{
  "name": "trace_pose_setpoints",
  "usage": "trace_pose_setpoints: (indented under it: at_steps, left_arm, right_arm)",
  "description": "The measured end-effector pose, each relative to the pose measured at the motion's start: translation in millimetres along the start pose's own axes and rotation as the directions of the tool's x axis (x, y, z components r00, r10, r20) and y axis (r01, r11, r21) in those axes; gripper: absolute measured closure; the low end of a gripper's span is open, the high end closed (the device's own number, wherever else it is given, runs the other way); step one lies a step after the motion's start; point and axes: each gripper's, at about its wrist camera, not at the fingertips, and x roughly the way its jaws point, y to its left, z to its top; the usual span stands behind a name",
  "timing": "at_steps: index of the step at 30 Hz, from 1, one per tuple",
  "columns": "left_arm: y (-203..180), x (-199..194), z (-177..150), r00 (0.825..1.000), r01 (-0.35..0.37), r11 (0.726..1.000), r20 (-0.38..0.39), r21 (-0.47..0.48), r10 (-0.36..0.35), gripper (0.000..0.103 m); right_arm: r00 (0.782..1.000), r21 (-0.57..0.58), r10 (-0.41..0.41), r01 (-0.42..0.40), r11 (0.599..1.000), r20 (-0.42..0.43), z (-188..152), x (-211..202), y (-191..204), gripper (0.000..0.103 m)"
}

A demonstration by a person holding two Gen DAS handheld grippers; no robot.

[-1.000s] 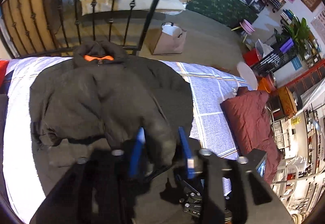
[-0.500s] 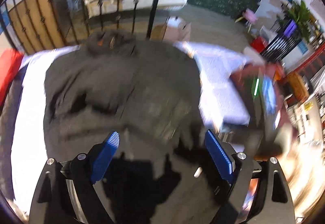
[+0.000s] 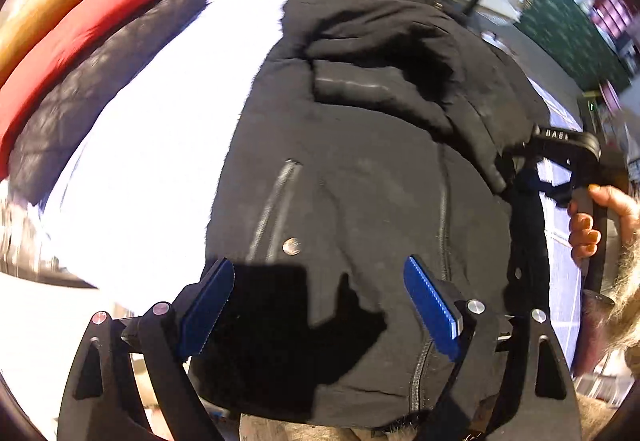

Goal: Fold large clothes

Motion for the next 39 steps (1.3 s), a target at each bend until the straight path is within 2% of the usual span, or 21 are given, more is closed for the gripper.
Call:
trace_pose_setpoints:
  at_steps: [1, 5, 7, 9, 10, 12, 14, 16, 18, 21, 24, 27, 30, 32, 35, 36, 38, 39]
  left_arm:
    - [1, -1, -2, 1.000, -0.005, 1.000, 0.001, -0.010, 0.005, 0.018]
    - [-1, 4, -10, 1.000, -0.007, 1.000, -0.009, -0.026, 0.007, 0.018]
    - [-4, 7, -14, 1.000, -0.002, 1.000, -0.016, -0.026, 0.001, 0.018]
    - [-8, 8, -16, 1.000, 0.004, 1.000, -0.014, -0.020, -0.005, 0.018]
    - [-10, 8, -17, 1.000, 0.008, 1.000, -0.010, -0.016, -0.008, 0.018]
    - [-12, 10, -19, 1.000, 0.011, 1.000, -0.008, -0.012, -0.011, 0.018]
    - [-12, 11, -21, 1.000, 0.018, 1.000, -0.007, -0.020, -0.019, 0.018]
    - [-11, 10, -23, 1.000, 0.024, 0.999, -0.006, -0.034, -0.024, 0.018]
    - [-8, 9, -25, 1.000, 0.022, 0.999, 0.001, -0.045, -0.022, 0.018]
    - [-2, 7, -28, 1.000, 0.021, 0.998, 0.010, -0.062, -0.020, 0.018]
    - [4, 4, -32, 1.000, 0.016, 0.996, 0.019, -0.083, -0.014, 0.018]
    - [12, 0, -36, 1.000, 0.007, 0.994, 0.028, -0.107, -0.004, 0.018]
    - [21, -1, -41, 1.000, -0.007, 0.991, 0.027, -0.136, 0.011, 0.018]
    - [27, -1, -44, 1.000, -0.018, 0.988, 0.021, -0.154, 0.021, 0.018]
    - [32, 1, -46, 1.000, -0.024, 0.986, 0.011, -0.167, 0.026, 0.018]
    - [32, 1, -46, 1.000, -0.026, 0.986, 0.011, -0.166, 0.029, 0.018]
    - [32, 0, -46, 0.999, -0.032, 0.987, 0.014, -0.159, 0.035, 0.018]
    - [32, -1, -46, 0.999, -0.033, 0.987, 0.017, -0.155, 0.036, 0.018]
  right_arm:
    - [0.999, 0.020, 0.030, -0.030, 0.999, -0.010, 0, 3, -1, 0.049]
    - [1.000, -0.025, -0.015, 0.014, 1.000, -0.006, 0, -5, 9, 0.076]
    - [1.000, -0.050, -0.018, 0.018, 0.999, -0.003, -3, -14, 12, 0.082]
    - [1.000, -0.111, -0.031, 0.030, 0.993, -0.004, -7, -28, 17, 0.092]
    - [1.000, -0.160, -0.023, 0.022, 0.987, -0.006, -10, -38, 22, 0.093]
    - [0.998, -0.249, -0.065, 0.066, 0.966, 0.011, -15, -51, 34, 0.094]
    - [0.991, -0.348, -0.117, 0.133, 0.928, 0.066, -17, -67, 46, 0.094]
    - [0.986, -0.409, -0.129, 0.160, 0.898, 0.104, -10, -78, 55, 0.094]
    - [0.971, -0.460, -0.162, 0.225, 0.859, 0.173, 1, -88, 64, 0.095]
    - [0.935, -0.504, -0.237, 0.343, 0.793, 0.263, 22, -91, 69, 0.095]
    - [0.899, -0.517, -0.341, 0.437, 0.736, 0.274, 41, -71, 60, 0.095]
    - [0.886, -0.502, -0.402, 0.463, 0.731, 0.231, 53, -49, 48, 0.094]
    - [0.869, -0.489, -0.437, 0.493, 0.720, 0.233, 54, -37, 44, 0.093]
    - [0.851, -0.491, -0.463, 0.522, 0.697, 0.249, 53, -33, 47, 0.089]
    - [0.829, -0.495, -0.491, 0.556, 0.668, 0.269, 49, -28, 54, 0.089]
    - [0.827, -0.489, -0.495, 0.559, 0.669, 0.268, 49, -28, 56, 0.088]
    - [0.837, -0.460, -0.481, 0.546, 0.701, 0.260, 50, -36, 55, 0.088]
    - [0.843, -0.446, -0.473, 0.537, 0.716, 0.256, 50, -40, 54, 0.084]
